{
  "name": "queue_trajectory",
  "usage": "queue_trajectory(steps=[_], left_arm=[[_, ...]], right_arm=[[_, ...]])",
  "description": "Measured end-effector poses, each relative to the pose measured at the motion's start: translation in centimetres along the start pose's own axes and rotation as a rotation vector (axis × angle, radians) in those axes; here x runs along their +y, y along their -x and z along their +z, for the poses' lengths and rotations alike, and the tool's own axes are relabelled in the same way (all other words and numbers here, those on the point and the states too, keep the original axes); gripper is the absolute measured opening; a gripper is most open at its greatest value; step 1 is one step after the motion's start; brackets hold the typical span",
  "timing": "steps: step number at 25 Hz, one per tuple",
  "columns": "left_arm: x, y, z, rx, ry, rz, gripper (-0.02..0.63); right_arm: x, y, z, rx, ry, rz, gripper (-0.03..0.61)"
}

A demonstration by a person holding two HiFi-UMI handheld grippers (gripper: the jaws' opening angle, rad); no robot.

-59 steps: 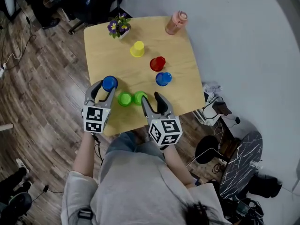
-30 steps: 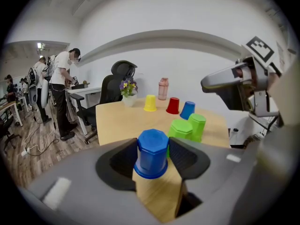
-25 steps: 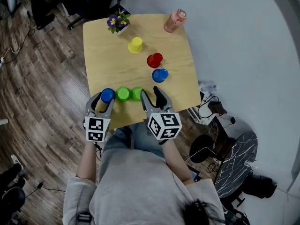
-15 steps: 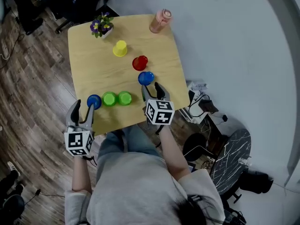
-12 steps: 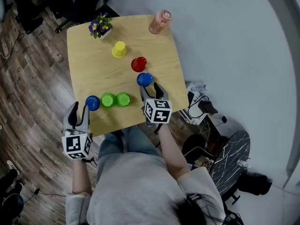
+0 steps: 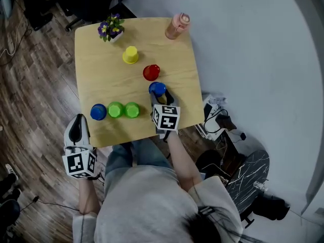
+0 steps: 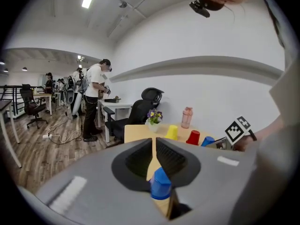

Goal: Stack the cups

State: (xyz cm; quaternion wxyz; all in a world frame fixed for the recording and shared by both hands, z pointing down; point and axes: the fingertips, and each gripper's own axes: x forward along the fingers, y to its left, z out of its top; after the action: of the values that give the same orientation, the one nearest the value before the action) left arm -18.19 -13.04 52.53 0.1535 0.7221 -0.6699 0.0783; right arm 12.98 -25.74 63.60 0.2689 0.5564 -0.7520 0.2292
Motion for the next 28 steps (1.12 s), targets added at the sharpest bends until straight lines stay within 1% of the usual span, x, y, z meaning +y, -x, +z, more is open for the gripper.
queue_trajectory(steps=[4, 8, 14, 16, 18, 22, 28], left_arm=[[0.4, 0.4, 0.0, 0.002, -0.006, 0.011, 0.083], [0.5, 0.6, 0.0, -0.005, -0.005, 0.007, 0.083], [0.0, 0.7, 1.0, -0.040, -0.020, -0.031, 0.083], [-0.1, 0.7, 1.3, -0.052, -0.024, -0.043, 0.083], [0.0, 0.9, 1.5, -0.061, -0.026, -0.053, 0.081], [0.5, 1.7, 1.6, -0.069, -0.024, -0.064, 0.081], [2.1, 2.9, 1.2, -0.071, -0.018, -0.063, 0.081]], right_arm=[[0.5, 0.5, 0.8, -0.032, 0.032, 0.014, 0.236], [1.8, 2.4, 2.3, -0.083, 0.063, 0.045, 0.229], [5.4, 6.5, 5.3, -0.184, 0.101, 0.113, 0.225], [6.8, 7.7, 6.1, -0.210, 0.115, 0.134, 0.210], [8.3, 8.8, 6.7, -0.233, 0.124, 0.158, 0.210], [11.6, 10.5, 7.0, -0.259, 0.158, 0.208, 0.209], [16.5, 11.4, 5.9, -0.255, 0.209, 0.276, 0.209]])
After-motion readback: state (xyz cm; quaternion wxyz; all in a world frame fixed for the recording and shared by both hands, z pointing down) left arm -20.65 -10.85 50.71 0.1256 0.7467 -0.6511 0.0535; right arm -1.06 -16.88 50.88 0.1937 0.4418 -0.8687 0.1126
